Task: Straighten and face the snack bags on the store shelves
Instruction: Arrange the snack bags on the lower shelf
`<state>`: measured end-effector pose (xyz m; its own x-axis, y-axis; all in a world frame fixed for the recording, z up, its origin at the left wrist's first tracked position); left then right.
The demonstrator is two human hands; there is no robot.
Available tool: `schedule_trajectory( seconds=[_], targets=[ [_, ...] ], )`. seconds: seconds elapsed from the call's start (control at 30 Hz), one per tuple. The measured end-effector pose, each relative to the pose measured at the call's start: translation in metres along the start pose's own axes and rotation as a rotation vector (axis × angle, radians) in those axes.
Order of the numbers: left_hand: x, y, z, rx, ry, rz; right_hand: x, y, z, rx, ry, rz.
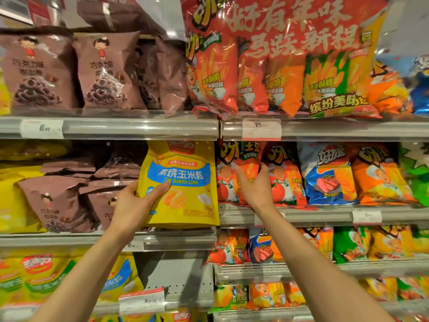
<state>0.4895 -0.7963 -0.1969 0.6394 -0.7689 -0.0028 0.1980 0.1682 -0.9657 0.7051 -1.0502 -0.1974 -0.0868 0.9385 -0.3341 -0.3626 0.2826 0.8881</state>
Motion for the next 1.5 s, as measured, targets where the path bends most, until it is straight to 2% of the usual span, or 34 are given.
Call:
schedule_trajectory(
  seconds=[0.17,0.37,0.5,0.57,0.67,0.8,1.0,1.17,1.2,1.33,1.43,1.5],
  targets=[
    [-0.001,0.004,0.002,0.011,0.010,-0.022,0.001,-0.008,-0.018,-0.181,0.073,-0.217],
    [-0.003,0.005,0.003,0.013,0.022,-0.016,-0.013,-0.007,0.001,-0.156,0.262,-0.325],
    [-0.003,0.007,0.004,0.032,0.020,-0.016,-0.015,0.006,-0.015,-0.377,0.080,-0.599],
    [-0.003,0.009,0.004,0.045,0.024,-0.010,-0.006,0.010,-0.019,-0.493,0.068,-0.748],
    [-0.003,0.009,0.003,0.056,0.030,-0.008,0.006,0.001,-0.016,-0.474,0.144,-0.908],
    [-0.004,0.009,0.000,0.055,0.049,-0.005,0.007,-0.010,-0.014,-0.425,0.172,-0.932],
    [-0.006,0.014,-0.017,0.044,0.080,-0.026,0.000,-0.002,-0.020,-0.438,0.188,-0.805],
    [-0.010,0.025,-0.030,0.026,0.130,-0.040,-0.013,0.022,-0.053,-0.497,-0.013,-0.530],
    [-0.009,0.029,-0.032,0.012,0.139,-0.048,-0.012,0.024,-0.059,-0.461,-0.003,-0.445],
    [-0.007,0.047,-0.037,-0.041,0.202,-0.053,0.023,0.010,-0.080,0.022,0.389,0.029],
    [-0.003,0.057,-0.043,-0.060,0.277,-0.039,0.043,0.002,-0.097,0.107,0.574,0.278],
    [-0.001,0.063,-0.048,-0.071,0.320,-0.031,0.048,-0.004,-0.107,0.102,0.597,0.334]
  ],
)
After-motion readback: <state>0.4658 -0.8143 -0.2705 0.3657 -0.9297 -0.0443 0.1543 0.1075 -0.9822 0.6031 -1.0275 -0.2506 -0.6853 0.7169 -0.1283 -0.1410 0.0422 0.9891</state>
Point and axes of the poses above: each hand's wrist, its own z-axis towards the middle knuckle, its own x-axis out of the palm, y = z × x, the point moved 7 cm from there along z, towards the middle knuckle, and after that the axes turned 3 degrees about y, right-handed, at the moved point
